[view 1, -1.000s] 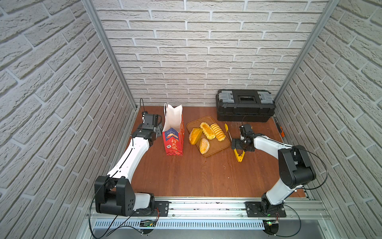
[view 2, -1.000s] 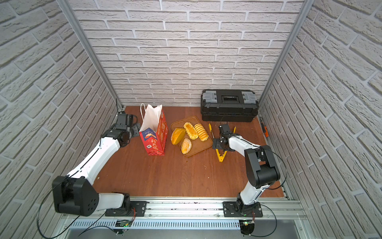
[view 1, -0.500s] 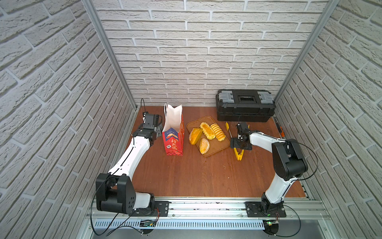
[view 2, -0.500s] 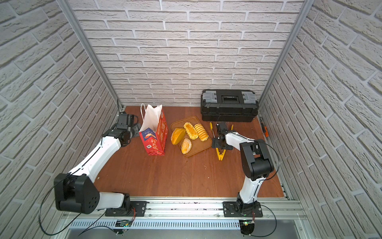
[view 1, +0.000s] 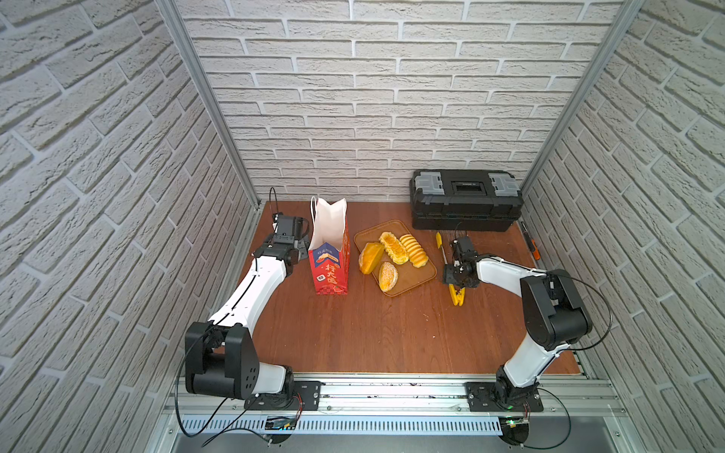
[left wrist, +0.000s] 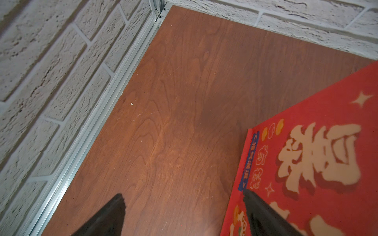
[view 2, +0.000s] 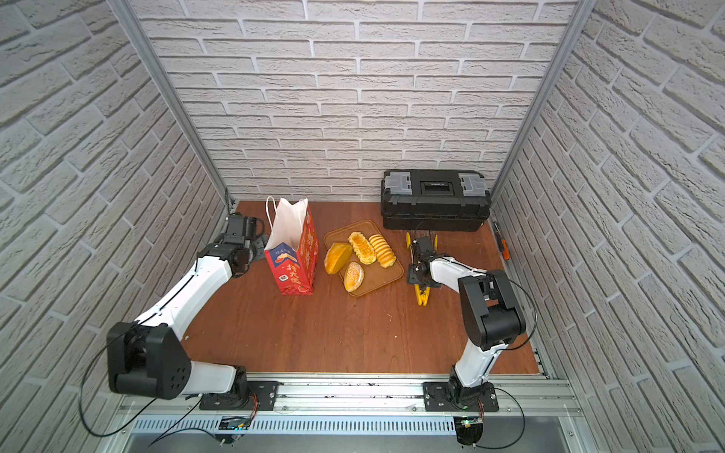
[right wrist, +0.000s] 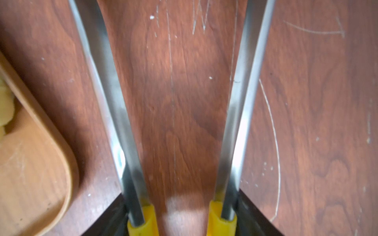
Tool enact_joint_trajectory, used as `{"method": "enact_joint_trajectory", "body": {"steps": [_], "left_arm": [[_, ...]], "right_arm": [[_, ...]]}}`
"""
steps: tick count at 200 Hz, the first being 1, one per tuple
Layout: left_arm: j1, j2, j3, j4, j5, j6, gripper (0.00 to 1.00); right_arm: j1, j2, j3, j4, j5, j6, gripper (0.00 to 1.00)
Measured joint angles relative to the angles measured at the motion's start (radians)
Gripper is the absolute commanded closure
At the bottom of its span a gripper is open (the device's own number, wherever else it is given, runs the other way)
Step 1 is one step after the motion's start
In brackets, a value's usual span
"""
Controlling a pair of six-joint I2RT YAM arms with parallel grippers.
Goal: Pack bread into a paper bag
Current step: Pick up the clamp from the center of the board.
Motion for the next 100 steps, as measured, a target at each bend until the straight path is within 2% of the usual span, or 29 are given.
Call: {"method": "enact_joint_trajectory", "body": {"steps": [21, 71, 100], "left_arm": [[0.000, 0.000, 0.000, 0.000, 0.000, 0.000, 0.07], [-0.001, 0.000, 0.000, 0.000, 0.002, -0.004, 0.08], [-0.003, 0.000, 0.011, -0.001, 0.002, -0.009, 0.08]], "right_arm": [[0.001, -0.076, -0.055, -0.005, -0.001, 0.005, 0.32], [0.045, -0.383, -0.087, -0.061, -0.009, -0.004, 0.33], [0.108, -0.461, -0.087, -0.102, -0.023, -0.014, 0.34]]}}
